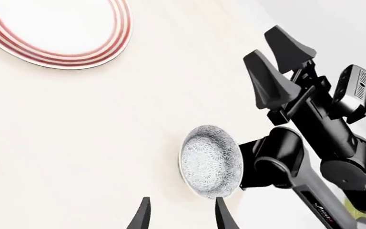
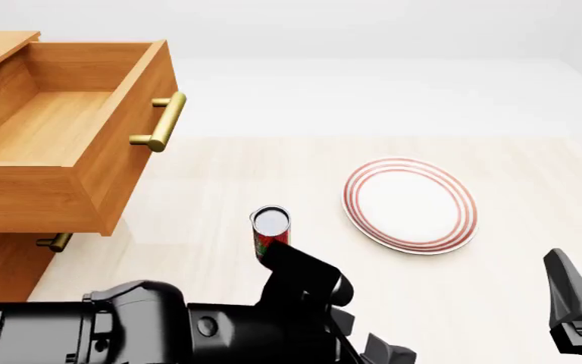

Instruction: Put the bowl in the top drawer of the cabinet.

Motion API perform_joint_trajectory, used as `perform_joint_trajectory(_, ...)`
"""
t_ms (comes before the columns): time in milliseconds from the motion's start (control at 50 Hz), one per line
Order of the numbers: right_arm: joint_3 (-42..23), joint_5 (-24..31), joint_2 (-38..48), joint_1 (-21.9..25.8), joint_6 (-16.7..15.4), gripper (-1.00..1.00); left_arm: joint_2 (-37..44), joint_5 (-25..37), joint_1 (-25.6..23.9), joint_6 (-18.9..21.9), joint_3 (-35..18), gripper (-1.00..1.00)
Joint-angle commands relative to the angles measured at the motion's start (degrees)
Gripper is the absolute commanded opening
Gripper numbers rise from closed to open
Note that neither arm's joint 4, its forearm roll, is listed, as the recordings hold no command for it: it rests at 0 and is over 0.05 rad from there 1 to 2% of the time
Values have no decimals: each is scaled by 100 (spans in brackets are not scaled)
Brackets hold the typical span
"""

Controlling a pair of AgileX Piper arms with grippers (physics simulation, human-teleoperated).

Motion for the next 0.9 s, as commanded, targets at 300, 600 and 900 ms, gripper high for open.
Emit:
perform_joint_trajectory(300,0,0,1,0,0,100,603,-335,-200,-448,-78,100)
perform_joint_trajectory(600,0,0,1,-1,0,100,861,-478,-246,-657,-138,100)
perform_joint_trajectory(900,0,0,0,0,0,100,1130,-657,-297,-804,-180,100)
